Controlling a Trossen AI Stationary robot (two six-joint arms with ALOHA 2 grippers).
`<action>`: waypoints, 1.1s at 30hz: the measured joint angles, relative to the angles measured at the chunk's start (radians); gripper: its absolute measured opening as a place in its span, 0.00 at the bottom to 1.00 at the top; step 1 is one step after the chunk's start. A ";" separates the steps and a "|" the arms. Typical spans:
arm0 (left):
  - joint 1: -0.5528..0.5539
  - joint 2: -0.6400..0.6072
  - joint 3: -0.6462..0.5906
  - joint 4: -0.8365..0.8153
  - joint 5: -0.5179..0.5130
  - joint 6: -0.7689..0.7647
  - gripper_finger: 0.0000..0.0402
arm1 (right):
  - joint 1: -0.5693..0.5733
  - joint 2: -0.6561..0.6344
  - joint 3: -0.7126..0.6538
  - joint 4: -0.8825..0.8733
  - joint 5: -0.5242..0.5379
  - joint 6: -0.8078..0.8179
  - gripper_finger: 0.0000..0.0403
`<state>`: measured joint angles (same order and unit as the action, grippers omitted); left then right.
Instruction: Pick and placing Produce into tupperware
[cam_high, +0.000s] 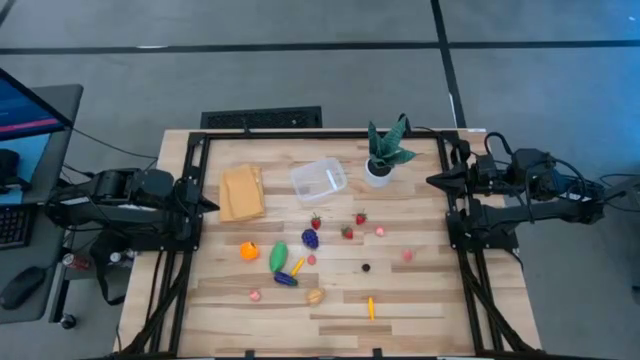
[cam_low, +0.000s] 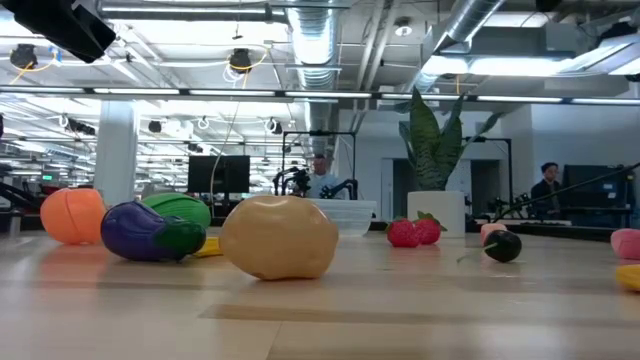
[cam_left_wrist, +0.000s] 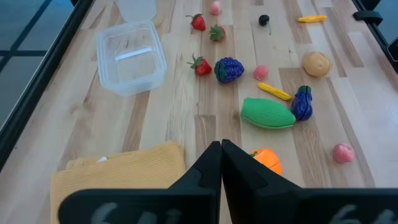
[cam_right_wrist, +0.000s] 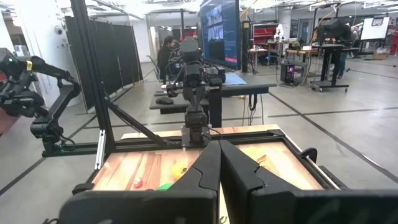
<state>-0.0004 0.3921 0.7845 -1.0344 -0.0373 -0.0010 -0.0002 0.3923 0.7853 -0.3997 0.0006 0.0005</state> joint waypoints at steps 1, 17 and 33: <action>0.000 0.000 0.000 0.000 0.000 0.000 0.00 | 0.000 0.000 0.000 0.000 0.000 0.000 0.00; 0.000 0.054 -0.047 0.695 -0.217 -0.326 0.00 | -0.001 0.000 0.000 0.000 0.000 0.000 0.00; -0.006 0.231 -0.159 0.936 0.032 -0.150 0.00 | -0.001 0.000 0.000 0.011 0.000 -0.033 0.00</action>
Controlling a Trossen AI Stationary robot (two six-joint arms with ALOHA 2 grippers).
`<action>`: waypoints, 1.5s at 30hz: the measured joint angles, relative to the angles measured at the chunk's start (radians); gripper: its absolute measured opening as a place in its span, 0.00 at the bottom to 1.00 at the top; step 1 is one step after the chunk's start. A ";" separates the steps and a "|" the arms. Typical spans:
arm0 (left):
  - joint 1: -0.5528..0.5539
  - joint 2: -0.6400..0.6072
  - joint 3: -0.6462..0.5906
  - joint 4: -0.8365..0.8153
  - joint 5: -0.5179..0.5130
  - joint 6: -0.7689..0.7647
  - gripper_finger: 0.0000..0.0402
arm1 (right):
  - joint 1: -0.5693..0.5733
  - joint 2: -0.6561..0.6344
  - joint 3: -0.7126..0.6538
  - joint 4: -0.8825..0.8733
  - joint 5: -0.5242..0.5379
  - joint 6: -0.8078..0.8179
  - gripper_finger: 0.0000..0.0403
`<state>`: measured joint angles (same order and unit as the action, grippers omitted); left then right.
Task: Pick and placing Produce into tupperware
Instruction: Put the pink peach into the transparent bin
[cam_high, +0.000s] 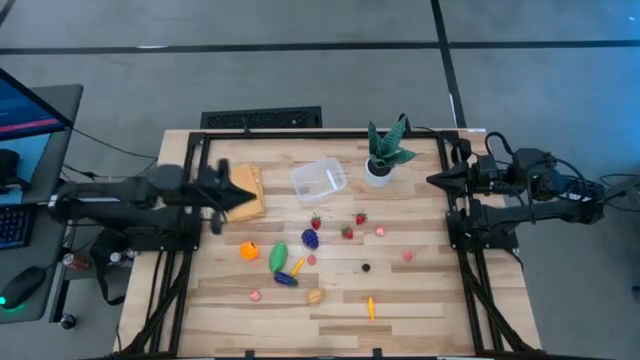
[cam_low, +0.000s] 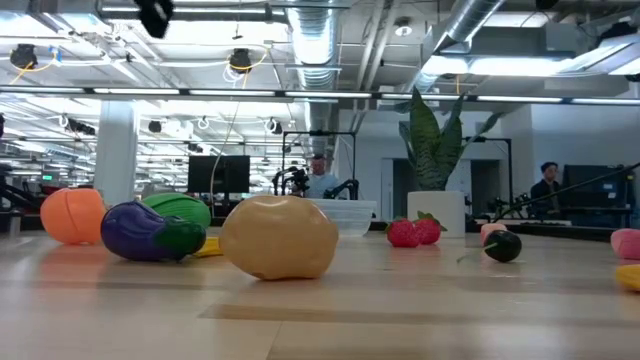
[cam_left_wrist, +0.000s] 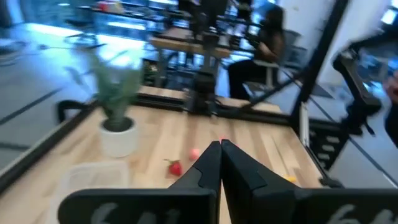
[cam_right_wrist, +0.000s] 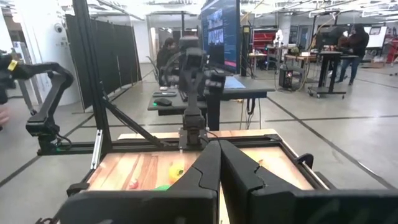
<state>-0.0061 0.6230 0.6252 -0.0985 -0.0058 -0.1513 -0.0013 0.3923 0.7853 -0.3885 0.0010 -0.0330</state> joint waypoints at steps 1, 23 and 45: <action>-0.002 0.033 -0.021 0.063 0.016 0.012 0.00 | 0.000 0.000 0.000 0.000 0.000 -0.001 0.00; -0.004 0.261 -0.017 0.094 0.116 0.101 0.00 | 0.000 0.012 -0.022 0.100 0.026 0.103 0.00; -0.005 0.261 -0.017 0.042 -0.026 0.161 0.00 | -0.013 0.271 -0.023 0.138 0.062 -0.049 0.00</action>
<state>-0.0109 0.8837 0.6079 -0.0563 -0.0318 0.0095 -0.0145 0.6635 0.7621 -0.2504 0.0632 -0.0821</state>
